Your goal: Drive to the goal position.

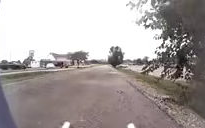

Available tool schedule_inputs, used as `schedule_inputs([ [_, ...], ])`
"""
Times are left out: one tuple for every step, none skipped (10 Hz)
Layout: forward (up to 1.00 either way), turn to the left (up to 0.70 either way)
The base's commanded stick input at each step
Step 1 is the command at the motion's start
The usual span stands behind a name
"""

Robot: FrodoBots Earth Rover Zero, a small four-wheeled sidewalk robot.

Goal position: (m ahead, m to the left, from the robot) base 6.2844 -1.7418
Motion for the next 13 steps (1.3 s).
schedule_inputs([
  [0.45,0.00],
  [0.45,0.00],
  [0.45,0.00],
  [0.45,0.00],
  [0.45,0.00],
  [0.45,0.00],
  [0.45,0.00],
  [0.45,0.00],
  [0.45,0.00],
  [0.45,0.00],
  [0.45,0.00],
  [0.45,0.00],
  [0.45,0.00],
])
